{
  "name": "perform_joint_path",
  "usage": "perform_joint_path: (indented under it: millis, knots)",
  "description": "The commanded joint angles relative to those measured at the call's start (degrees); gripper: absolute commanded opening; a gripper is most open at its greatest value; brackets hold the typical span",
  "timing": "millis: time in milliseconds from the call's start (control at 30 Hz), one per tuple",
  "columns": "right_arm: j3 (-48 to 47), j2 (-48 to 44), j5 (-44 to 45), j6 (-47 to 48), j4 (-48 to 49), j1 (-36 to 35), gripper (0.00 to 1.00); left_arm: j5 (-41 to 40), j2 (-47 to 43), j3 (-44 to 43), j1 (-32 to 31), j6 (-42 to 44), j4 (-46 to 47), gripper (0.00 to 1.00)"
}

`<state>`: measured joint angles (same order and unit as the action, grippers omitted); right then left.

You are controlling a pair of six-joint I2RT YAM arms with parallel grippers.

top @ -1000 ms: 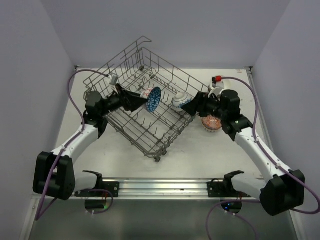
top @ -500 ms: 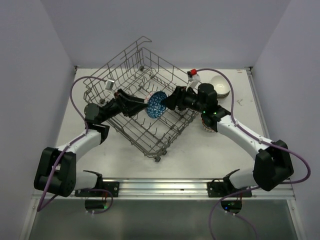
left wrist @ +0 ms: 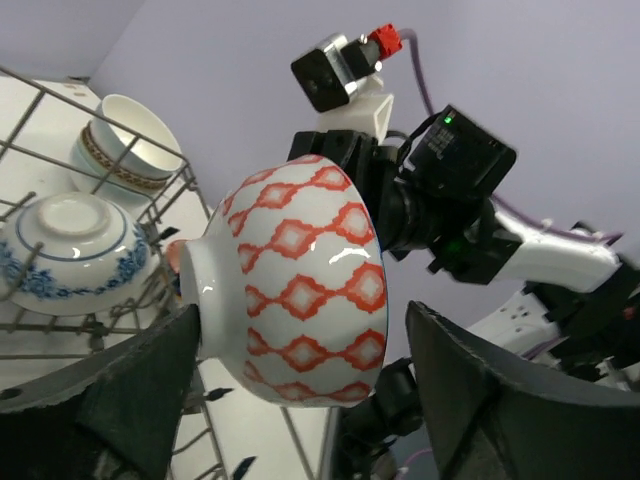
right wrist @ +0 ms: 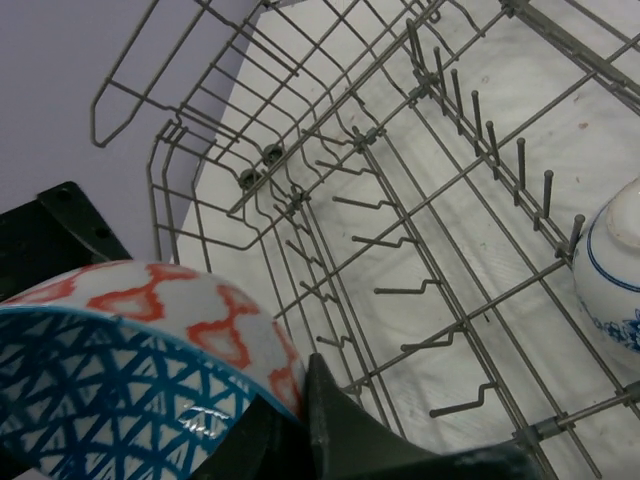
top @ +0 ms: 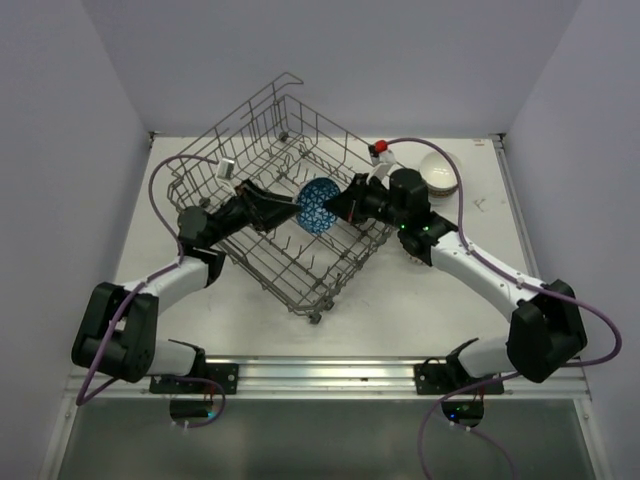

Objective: Unload the bowls from the dish rack

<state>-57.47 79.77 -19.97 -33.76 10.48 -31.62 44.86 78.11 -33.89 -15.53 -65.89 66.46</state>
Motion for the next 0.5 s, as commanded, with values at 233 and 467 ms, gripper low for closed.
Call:
perform_joint_path:
  millis: [233,467]
  knots:
    - [-13.3,-6.3,23.1,7.4,-25.2,1.2,0.00,-16.5,-11.8,-15.4,0.3,48.1,-54.2,1.00]
    - [-10.2,-15.1,29.1,6.4,-40.4,18.2,0.00,-42.1,-21.1,-15.6,-2.5,61.7,-67.4,1.00]
